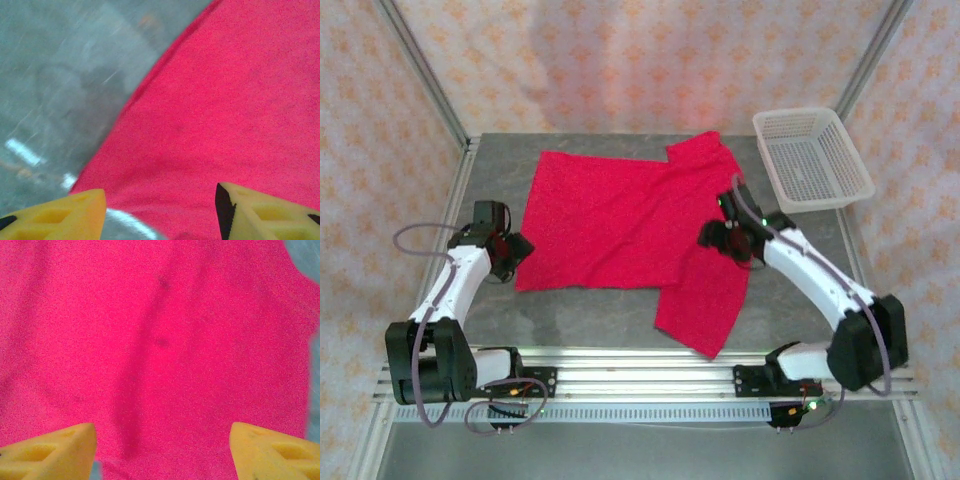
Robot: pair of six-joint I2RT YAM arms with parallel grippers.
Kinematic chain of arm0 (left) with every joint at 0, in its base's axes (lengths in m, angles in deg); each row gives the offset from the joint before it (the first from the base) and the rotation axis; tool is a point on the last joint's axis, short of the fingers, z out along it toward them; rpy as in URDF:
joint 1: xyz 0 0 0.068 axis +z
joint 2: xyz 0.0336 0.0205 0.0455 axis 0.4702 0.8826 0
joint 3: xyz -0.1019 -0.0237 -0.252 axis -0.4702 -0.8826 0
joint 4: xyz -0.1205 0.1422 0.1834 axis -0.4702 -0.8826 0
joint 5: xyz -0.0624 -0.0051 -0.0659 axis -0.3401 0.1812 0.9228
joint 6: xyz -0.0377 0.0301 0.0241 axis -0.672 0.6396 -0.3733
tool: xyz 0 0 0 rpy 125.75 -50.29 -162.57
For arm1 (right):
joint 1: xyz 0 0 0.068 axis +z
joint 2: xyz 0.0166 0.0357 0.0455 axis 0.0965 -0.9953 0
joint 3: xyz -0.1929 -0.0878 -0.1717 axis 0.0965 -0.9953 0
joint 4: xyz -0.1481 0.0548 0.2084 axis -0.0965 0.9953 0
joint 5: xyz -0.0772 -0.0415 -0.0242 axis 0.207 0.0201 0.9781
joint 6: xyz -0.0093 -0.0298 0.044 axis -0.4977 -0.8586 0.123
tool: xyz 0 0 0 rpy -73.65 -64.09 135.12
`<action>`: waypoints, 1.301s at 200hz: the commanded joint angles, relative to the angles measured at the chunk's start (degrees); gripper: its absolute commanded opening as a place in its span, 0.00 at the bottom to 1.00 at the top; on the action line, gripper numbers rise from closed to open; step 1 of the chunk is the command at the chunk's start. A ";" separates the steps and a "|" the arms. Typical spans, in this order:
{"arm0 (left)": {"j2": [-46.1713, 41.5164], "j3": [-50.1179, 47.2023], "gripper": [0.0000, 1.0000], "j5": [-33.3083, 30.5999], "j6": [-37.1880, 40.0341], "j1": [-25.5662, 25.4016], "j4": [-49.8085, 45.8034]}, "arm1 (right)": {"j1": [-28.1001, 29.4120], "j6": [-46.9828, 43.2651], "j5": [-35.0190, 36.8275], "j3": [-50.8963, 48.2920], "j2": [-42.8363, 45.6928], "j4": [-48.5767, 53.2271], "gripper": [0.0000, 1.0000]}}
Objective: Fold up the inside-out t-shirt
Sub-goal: Fold the T-shirt at the center of the table.
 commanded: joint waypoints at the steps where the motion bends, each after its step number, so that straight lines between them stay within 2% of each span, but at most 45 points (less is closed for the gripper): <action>1: -1.55 -3.07 0.60 -0.63 -0.25 1.05 -0.50 | 1.53 4.42 6.16 -7.26 9.78 1.58 0.70; 35: -0.98 -7.47 0.60 -0.61 -1.35 1.17 3.06 | 1.96 6.13 5.28 -12.87 16.32 5.78 0.68; 77: 1.02 -11.00 0.54 -0.95 -3.28 1.16 7.96 | 5.19 10.46 0.96 -17.86 16.65 7.34 0.62; 94: 2.13 -11.16 0.41 -2.07 -3.17 1.18 8.77 | 8.89 12.88 1.20 -18.85 16.81 9.61 0.56; 120: 2.61 -9.89 0.12 -4.16 -2.45 1.15 7.87 | 15.28 18.26 0.61 -21.41 17.41 9.01 0.50; 139: 2.18 -9.40 0.01 -4.83 -2.49 1.11 7.53 | 20.08 22.22 -0.42 -23.86 16.58 6.07 0.46; 169: 2.16 -9.14 0.00 -4.48 -2.62 1.13 7.63 | 25.17 26.51 -0.65 -25.87 14.72 3.13 0.46; 205: 2.26 -8.70 0.00 -4.10 -2.29 1.17 7.20 | 27.58 29.28 -2.03 -27.32 13.03 -0.73 0.46; 260: 2.43 -8.44 0.00 -4.39 -2.09 1.17 6.92 | 35.41 33.95 -0.01 -25.93 12.87 4.03 0.46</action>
